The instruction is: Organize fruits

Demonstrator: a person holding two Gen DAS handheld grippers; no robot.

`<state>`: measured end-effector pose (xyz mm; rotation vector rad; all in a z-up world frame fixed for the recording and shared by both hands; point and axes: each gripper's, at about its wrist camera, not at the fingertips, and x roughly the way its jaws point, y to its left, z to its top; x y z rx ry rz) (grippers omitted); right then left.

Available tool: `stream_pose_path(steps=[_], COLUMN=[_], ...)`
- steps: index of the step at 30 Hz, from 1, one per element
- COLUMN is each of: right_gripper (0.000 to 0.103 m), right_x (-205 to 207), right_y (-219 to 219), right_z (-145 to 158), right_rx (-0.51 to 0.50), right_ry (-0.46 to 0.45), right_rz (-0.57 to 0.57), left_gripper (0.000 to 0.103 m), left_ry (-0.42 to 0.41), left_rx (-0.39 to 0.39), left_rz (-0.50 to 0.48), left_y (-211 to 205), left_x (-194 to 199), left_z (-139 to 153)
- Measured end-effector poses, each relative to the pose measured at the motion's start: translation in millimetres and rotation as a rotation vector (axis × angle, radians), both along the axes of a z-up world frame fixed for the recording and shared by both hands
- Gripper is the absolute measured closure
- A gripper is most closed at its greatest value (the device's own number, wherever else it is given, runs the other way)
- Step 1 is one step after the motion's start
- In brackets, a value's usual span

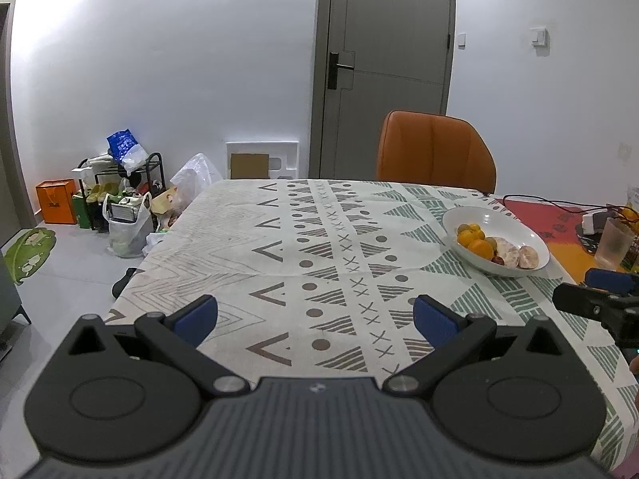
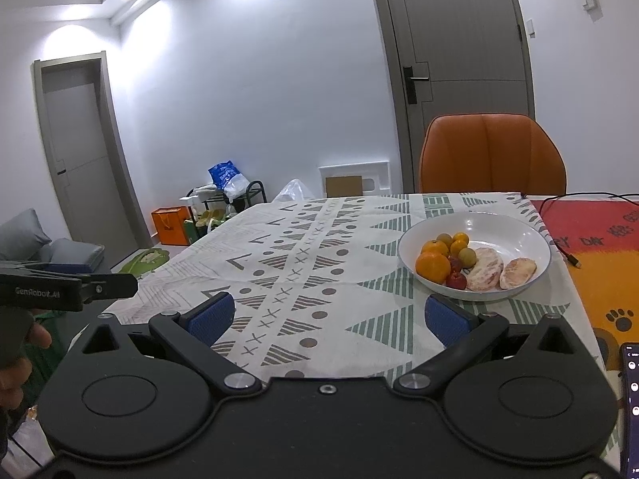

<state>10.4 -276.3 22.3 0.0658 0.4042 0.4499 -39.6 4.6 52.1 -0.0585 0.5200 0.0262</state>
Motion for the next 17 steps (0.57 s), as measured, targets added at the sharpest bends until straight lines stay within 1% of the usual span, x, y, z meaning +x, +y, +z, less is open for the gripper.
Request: stream_pose_path(steps=[8,17], right_gripper=[0.0,0.0], right_x=[-0.3,-0.4], right_y=[-0.3,0.8], right_z=[1.1,0.9], right_rx=[-0.003,-0.004], right_ry=[-0.003,-0.003], right_rz=[0.0,0.002], left_gripper=[0.0,0.0], left_ry=[0.005,0.002], left_rx=[-0.006,0.006], left_rz=[0.0,0.001], left_y=[0.6,-1.1], left_x=[0.2,-0.6], left_z=[0.2,1.9])
